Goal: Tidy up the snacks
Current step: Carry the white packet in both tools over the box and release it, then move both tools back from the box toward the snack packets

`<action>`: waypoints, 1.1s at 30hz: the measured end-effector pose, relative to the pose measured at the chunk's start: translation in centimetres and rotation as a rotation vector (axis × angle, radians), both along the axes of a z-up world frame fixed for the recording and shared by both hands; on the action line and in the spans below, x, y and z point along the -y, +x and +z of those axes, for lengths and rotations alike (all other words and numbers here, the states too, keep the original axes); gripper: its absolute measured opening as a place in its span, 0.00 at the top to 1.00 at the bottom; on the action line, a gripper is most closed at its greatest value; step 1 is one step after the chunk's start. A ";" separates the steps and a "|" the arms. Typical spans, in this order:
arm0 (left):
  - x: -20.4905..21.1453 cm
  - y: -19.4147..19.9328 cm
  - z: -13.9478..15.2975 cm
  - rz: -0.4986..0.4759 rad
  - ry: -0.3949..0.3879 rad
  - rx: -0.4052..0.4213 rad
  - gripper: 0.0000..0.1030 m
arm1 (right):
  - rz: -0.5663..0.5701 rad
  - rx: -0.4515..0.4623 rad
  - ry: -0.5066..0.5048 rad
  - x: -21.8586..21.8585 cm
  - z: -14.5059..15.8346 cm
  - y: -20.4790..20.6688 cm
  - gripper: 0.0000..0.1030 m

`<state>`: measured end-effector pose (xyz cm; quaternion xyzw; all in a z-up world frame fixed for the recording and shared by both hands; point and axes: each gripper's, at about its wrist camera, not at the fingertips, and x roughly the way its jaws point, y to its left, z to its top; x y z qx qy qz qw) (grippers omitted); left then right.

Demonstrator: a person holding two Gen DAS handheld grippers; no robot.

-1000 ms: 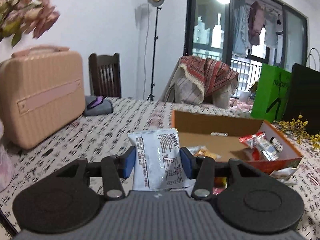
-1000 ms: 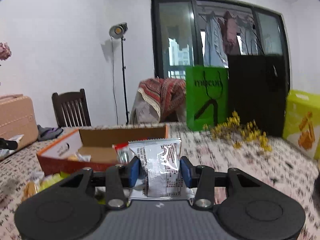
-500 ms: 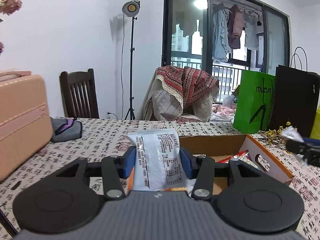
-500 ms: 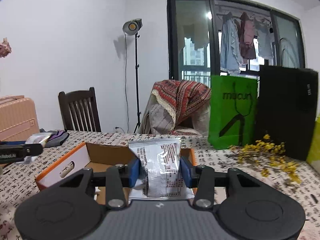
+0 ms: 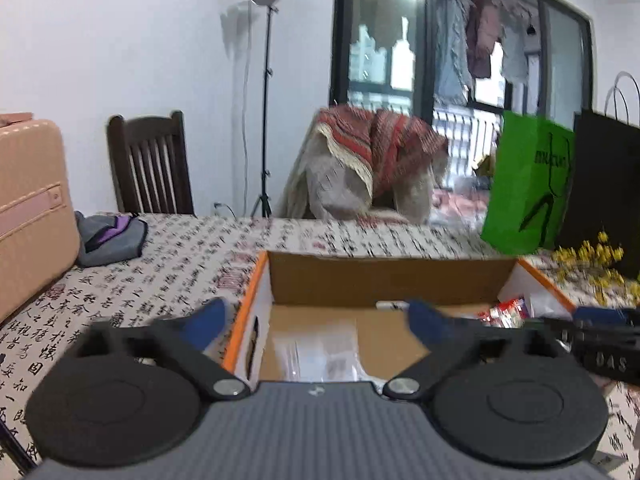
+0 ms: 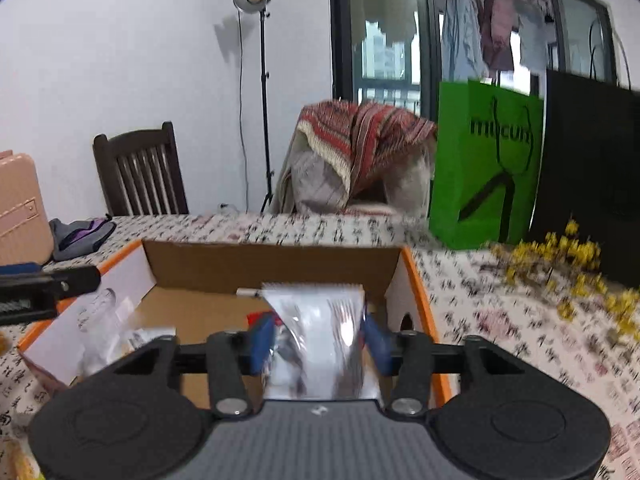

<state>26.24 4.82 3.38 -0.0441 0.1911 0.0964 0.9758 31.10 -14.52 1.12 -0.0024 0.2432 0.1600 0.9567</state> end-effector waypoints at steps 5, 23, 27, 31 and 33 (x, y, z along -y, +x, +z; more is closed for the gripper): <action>-0.5 -0.1 0.1 0.000 -0.039 -0.015 0.00 | 0.012 0.008 0.041 1.0 0.3 -0.7 0.01; -0.7 -11.4 2.0 -0.084 -0.061 0.089 0.00 | 0.025 0.081 -0.005 5.9 1.7 -10.6 0.00; -1.2 -13.7 1.3 -0.089 -0.060 0.083 0.00 | 0.020 0.069 0.000 6.9 0.6 -12.8 0.00; -1.6 -15.7 0.2 -0.099 -0.042 0.064 0.00 | 0.008 0.046 -0.015 7.4 -0.9 -14.7 0.00; -1.9 -16.7 -0.7 -0.092 -0.050 0.058 0.00 | 0.001 0.027 -0.003 7.8 -1.6 -15.5 0.00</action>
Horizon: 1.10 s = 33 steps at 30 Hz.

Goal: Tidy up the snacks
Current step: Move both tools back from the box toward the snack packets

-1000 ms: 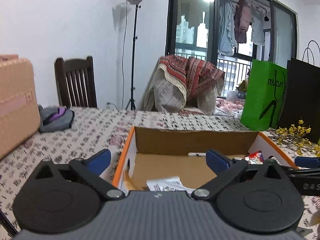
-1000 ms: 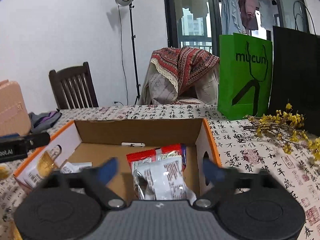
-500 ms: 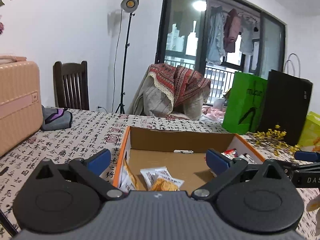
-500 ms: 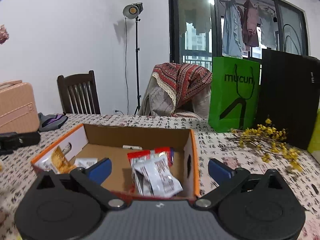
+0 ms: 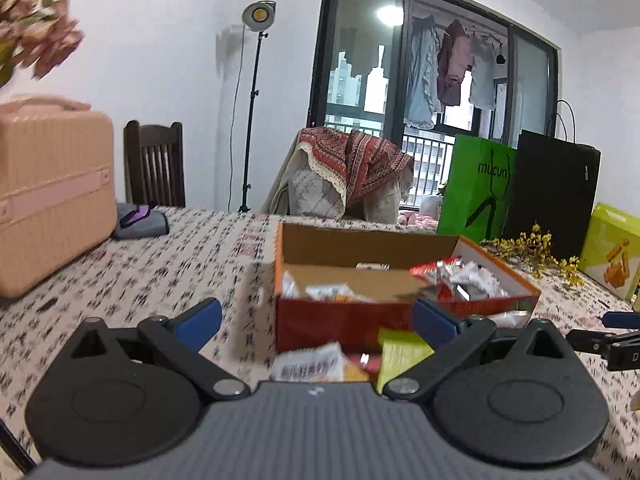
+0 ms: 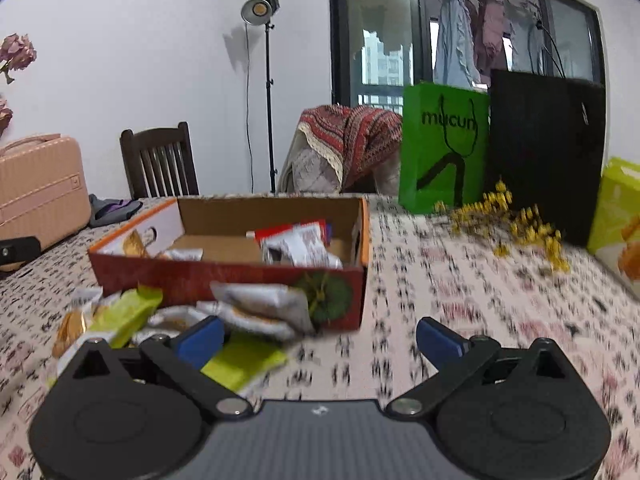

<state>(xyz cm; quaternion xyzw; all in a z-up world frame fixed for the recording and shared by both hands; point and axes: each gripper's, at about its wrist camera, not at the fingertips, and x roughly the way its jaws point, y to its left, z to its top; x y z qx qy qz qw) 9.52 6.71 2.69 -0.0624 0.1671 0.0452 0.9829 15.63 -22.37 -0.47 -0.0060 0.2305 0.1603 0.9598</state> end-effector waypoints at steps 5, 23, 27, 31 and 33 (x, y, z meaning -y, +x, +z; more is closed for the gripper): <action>-0.6 -1.9 -2.3 0.010 -0.058 -0.049 0.00 | -0.020 -0.038 0.038 0.9 -1.4 -1.5 0.00; -0.9 -3.3 -3.9 0.007 -0.096 -0.096 0.00 | 0.029 -0.145 0.000 -2.9 -2.9 -1.3 0.00; -1.0 -3.4 -4.1 0.003 -0.103 -0.096 0.00 | 0.045 -0.180 -0.024 -5.6 -3.1 -0.2 0.00; -1.2 -3.6 -4.3 0.005 -0.113 -0.106 0.00 | 0.045 -0.220 -0.087 -8.1 -4.0 0.8 0.00; -1.4 -3.5 -4.5 0.006 -0.124 -0.115 0.00 | 0.049 -0.234 -0.097 -8.4 -4.4 1.0 0.00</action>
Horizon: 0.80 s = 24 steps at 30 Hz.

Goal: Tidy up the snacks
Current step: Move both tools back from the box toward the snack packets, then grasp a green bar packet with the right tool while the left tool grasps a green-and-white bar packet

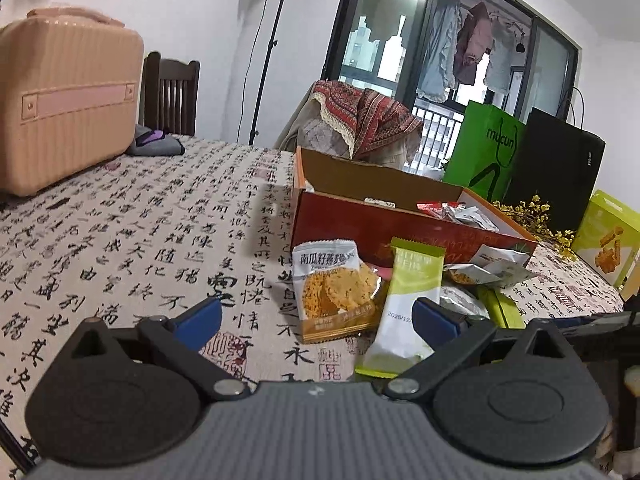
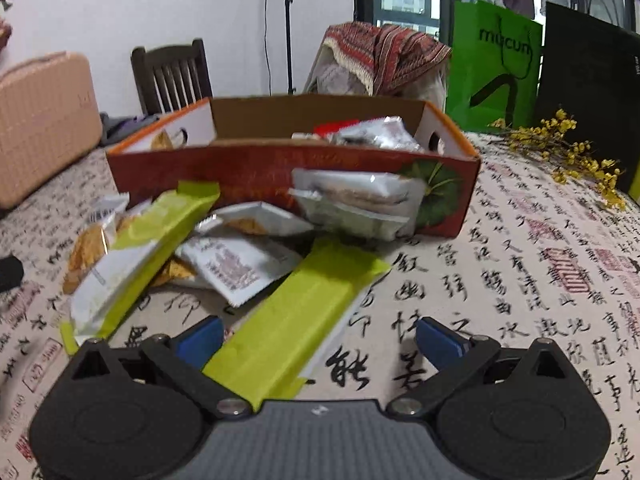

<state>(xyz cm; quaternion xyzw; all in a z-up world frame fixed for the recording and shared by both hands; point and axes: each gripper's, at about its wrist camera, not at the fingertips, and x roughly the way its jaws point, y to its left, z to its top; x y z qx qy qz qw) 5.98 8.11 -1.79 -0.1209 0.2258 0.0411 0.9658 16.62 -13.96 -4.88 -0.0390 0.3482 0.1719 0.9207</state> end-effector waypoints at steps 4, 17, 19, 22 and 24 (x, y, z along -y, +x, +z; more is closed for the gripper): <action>-0.2 0.0 -0.1 0.003 -0.004 -0.004 0.00 | -0.039 0.002 -0.014 1.0 -0.2 0.0 0.00; 0.3 0.6 -0.4 -0.004 -0.008 -0.028 0.00 | -0.067 0.041 -0.005 3.5 -0.2 0.1 0.24; 0.2 0.8 -0.7 -0.002 -0.010 -0.041 0.00 | -0.044 0.050 0.005 3.2 -0.1 0.0 0.36; -0.1 0.9 -0.9 -0.003 -0.034 -0.052 0.00 | 0.011 0.061 0.030 3.1 0.1 -0.3 0.57; -0.2 0.8 -0.9 0.000 -0.035 -0.051 0.00 | 0.019 0.062 0.037 3.2 0.1 -0.4 0.62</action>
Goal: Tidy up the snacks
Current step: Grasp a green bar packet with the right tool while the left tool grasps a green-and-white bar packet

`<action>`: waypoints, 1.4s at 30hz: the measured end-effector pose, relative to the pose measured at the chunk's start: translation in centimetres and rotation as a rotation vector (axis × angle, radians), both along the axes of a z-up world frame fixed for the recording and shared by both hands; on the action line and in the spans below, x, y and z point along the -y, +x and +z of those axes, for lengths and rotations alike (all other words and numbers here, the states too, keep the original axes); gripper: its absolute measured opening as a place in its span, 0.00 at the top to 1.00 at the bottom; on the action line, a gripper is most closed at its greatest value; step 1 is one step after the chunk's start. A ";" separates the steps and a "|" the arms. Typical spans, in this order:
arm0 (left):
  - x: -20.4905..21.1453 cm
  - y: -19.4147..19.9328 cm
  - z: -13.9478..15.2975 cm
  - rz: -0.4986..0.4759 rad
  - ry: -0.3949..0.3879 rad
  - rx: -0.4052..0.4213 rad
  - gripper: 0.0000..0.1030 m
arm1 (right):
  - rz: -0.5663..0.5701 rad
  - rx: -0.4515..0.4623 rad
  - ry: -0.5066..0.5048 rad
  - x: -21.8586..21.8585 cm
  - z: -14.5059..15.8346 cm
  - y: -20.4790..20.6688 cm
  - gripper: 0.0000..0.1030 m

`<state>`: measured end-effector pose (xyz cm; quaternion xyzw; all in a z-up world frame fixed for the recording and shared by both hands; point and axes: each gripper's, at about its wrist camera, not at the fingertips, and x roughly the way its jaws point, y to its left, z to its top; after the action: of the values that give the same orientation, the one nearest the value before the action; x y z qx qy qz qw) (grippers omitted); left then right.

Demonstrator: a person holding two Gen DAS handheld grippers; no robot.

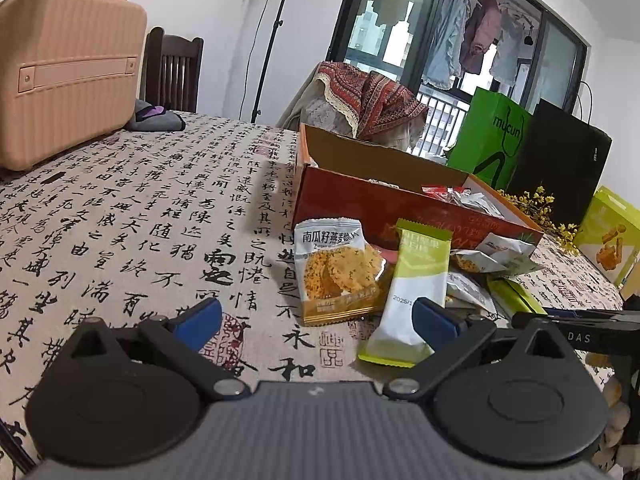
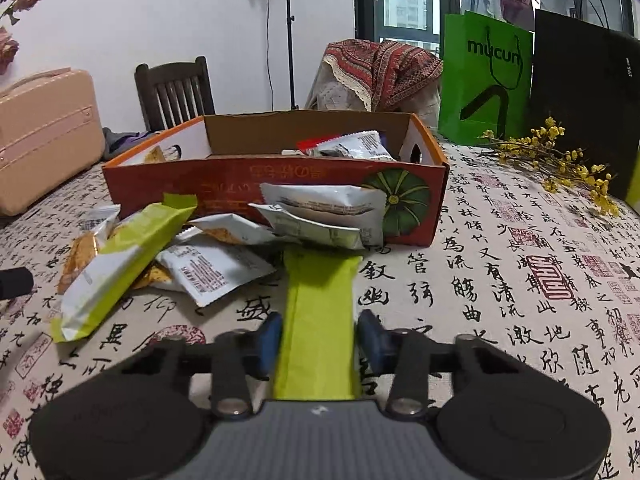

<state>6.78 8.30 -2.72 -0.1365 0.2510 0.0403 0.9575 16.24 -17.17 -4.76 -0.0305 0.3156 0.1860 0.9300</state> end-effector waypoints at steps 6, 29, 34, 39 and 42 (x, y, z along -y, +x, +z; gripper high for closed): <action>0.0 -0.1 -0.1 0.004 0.001 -0.002 0.00 | -0.012 0.037 0.036 1.2 0.2 -1.1 0.68; 4.9 2.9 1.3 -0.074 0.125 -0.043 0.00 | -0.129 0.207 0.151 7.1 2.1 -4.5 0.68; 7.0 4.9 0.8 -0.084 0.198 -0.093 0.00 | -0.129 0.201 0.162 7.3 1.9 -4.6 0.68; 8.1 6.5 -0.1 -0.098 0.196 -0.144 0.06 | -0.122 0.193 0.172 7.2 1.7 -4.6 0.68; 8.1 7.1 -0.5 -0.093 0.182 -0.165 0.08 | -0.116 0.186 0.176 7.0 1.5 -4.4 0.68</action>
<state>13.86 0.19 -3.19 -0.0334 0.3303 0.0294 0.9428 11.80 -24.16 -3.26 0.0524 0.2117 0.1555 0.9635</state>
